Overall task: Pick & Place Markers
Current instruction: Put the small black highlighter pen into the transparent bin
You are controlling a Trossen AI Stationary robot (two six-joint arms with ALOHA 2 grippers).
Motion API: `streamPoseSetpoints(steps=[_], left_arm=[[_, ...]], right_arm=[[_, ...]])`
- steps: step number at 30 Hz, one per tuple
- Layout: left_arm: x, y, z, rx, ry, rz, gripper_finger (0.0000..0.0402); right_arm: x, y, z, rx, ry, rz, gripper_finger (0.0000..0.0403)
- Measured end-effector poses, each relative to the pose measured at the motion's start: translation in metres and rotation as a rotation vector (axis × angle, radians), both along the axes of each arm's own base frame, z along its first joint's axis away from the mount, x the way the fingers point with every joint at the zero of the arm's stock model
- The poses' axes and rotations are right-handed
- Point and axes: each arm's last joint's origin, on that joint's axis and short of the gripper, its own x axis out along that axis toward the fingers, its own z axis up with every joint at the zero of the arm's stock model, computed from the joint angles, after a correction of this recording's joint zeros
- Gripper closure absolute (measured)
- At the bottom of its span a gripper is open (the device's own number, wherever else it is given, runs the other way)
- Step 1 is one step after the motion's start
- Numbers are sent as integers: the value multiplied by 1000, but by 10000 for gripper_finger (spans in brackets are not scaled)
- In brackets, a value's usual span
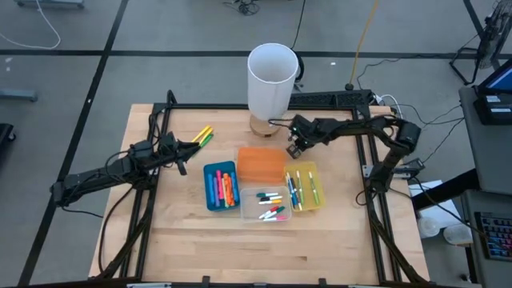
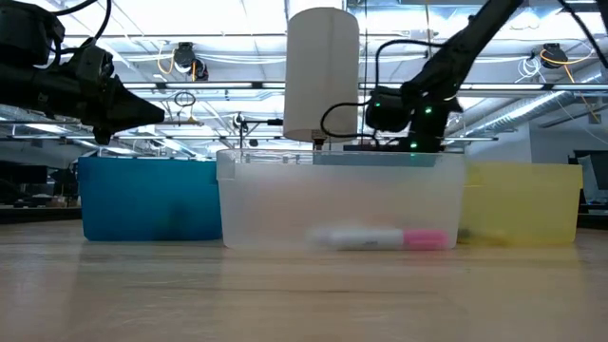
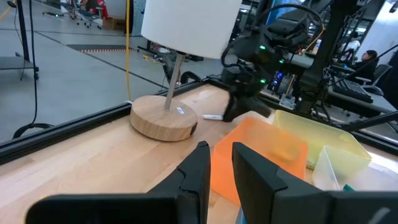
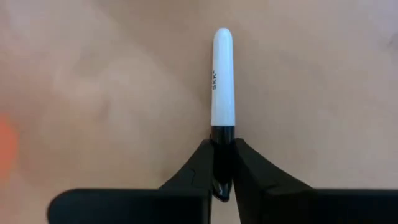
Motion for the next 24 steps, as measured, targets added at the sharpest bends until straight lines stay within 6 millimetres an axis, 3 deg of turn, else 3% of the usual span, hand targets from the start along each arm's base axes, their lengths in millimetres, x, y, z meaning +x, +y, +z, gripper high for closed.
streamPoseSetpoints(steps=[5,8,15,24], left_arm=[[0,0,0,0,0,0,330],[0,0,0,0,0,0,330],[0,0,0,0,0,1,330],[0,0,0,0,0,0,330]], right_arm=[[-3,16,30,-45,-62,53,380],[-1,26,60,-122,-181,94,381],[2,61,104,-288,-351,257,381],[30,141,115,-171,-611,652,379]])
